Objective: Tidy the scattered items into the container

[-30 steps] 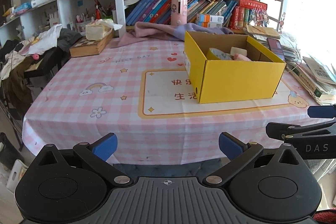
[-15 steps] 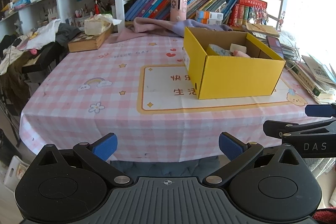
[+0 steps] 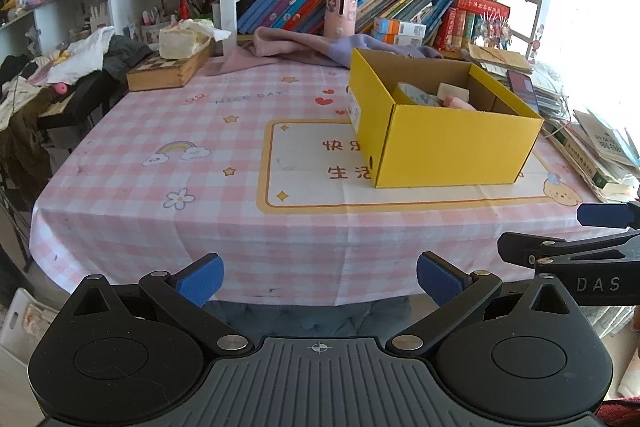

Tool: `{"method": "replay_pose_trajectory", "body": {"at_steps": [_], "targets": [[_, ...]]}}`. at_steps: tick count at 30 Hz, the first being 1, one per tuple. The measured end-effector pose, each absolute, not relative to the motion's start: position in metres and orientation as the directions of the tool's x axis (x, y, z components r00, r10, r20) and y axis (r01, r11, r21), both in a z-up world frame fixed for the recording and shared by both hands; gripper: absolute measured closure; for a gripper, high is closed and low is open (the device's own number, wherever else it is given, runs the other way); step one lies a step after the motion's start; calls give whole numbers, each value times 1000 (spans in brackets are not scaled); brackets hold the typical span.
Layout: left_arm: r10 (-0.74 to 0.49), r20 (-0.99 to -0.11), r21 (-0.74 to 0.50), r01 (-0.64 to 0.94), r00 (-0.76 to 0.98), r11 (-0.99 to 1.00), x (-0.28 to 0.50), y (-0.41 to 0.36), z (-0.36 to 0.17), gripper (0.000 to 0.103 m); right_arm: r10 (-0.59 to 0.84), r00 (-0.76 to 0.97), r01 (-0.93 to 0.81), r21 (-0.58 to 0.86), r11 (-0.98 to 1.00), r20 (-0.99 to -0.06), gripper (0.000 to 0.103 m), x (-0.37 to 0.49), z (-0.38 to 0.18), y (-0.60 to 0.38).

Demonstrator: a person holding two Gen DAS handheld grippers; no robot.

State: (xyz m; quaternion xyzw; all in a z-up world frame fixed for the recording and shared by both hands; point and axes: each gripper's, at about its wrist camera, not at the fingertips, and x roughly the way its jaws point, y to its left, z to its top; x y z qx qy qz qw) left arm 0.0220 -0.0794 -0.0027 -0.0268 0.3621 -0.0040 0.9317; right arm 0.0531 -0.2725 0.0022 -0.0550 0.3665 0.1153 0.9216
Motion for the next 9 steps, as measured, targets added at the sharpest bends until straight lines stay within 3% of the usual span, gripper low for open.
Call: {"method": "replay_pose_trajectory", "body": {"at_steps": [9], "targets": [[-49,-671,-80,-6,739,997,24,-82,-4,0,174,693,-255,-12,967,-700,3,59,-1,-277]]}}
